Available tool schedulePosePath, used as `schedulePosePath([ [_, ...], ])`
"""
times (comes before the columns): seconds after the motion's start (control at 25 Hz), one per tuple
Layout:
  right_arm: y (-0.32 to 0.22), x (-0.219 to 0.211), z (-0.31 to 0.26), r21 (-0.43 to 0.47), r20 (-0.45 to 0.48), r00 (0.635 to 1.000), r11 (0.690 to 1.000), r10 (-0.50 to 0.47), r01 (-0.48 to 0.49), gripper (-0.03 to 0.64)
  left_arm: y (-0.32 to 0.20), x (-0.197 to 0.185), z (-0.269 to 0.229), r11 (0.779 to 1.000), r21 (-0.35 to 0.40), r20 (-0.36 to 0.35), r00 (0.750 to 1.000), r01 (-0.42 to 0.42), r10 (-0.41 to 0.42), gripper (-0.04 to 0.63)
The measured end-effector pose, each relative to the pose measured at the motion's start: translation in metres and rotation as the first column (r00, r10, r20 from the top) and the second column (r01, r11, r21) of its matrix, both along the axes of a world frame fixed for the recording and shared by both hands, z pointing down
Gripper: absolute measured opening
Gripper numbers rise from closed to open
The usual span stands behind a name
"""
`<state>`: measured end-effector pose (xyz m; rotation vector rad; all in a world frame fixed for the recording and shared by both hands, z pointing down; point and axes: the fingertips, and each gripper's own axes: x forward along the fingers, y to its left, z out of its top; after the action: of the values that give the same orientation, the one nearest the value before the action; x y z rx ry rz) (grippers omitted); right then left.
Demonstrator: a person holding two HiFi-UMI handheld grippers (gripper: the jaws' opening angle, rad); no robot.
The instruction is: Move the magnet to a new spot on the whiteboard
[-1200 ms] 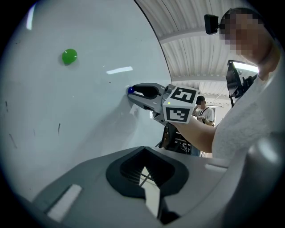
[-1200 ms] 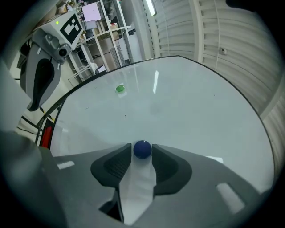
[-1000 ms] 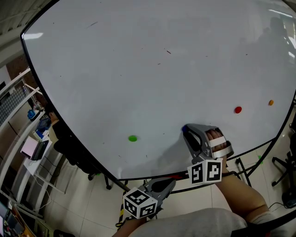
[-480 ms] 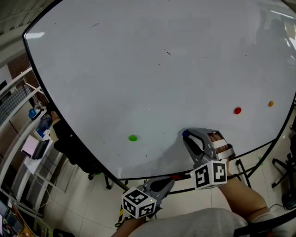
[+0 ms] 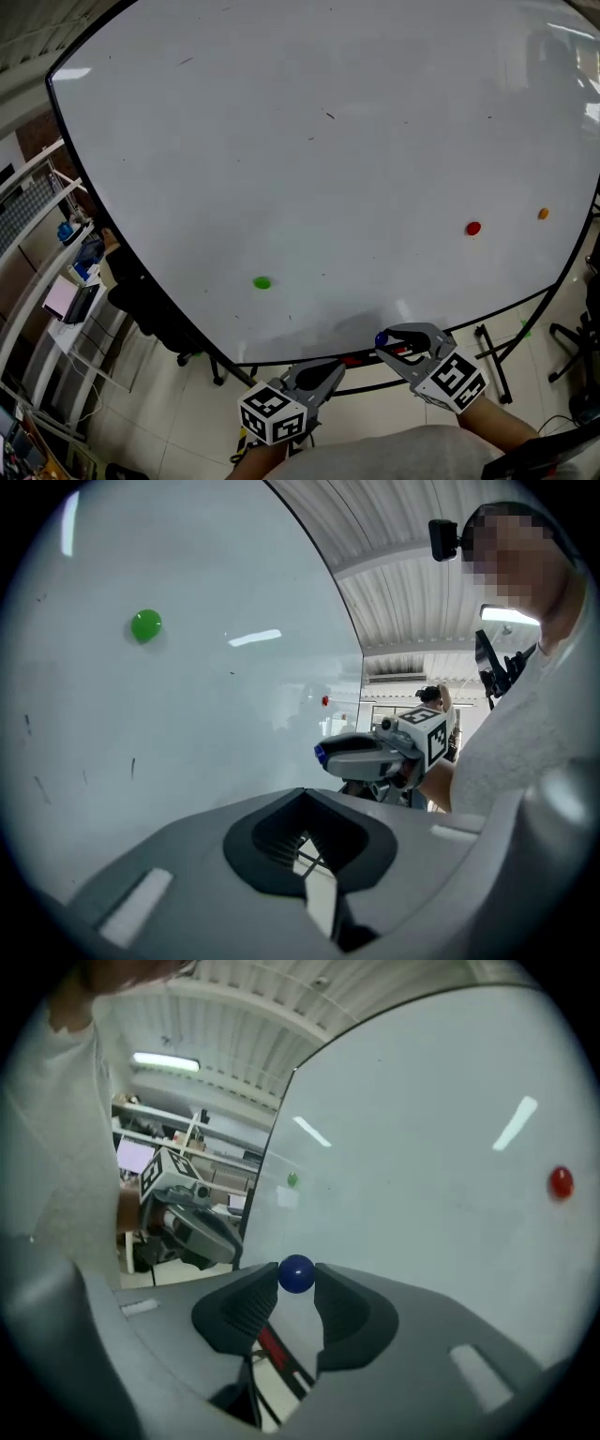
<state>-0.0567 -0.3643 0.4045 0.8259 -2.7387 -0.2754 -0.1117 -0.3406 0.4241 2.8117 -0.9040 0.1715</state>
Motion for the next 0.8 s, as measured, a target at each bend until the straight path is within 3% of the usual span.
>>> schedulePosePath([
  [0.12,0.011,0.007,0.022,-0.12,0.052,0.999,0.992,-0.016,0.023,0.126,0.004,0.006,-0.003,1.0,0.004,-0.004,1.0,0.001,-0.001,-0.015],
  [0.24,0.022,0.009,0.035,-0.167,0.052,0.998,0.985,-0.038,0.046,0.126,0.009,0.013,-0.003,1.0,0.003,-0.001,1.0,-0.004,0.004,-0.015],
  [0.8,0.045,0.01,0.04,-0.177,0.052,0.998,0.983,-0.046,0.055,0.126,0.028,0.023,0.0,1.0,0.005,0.006,1.0,-0.002,0.002,-0.017],
])
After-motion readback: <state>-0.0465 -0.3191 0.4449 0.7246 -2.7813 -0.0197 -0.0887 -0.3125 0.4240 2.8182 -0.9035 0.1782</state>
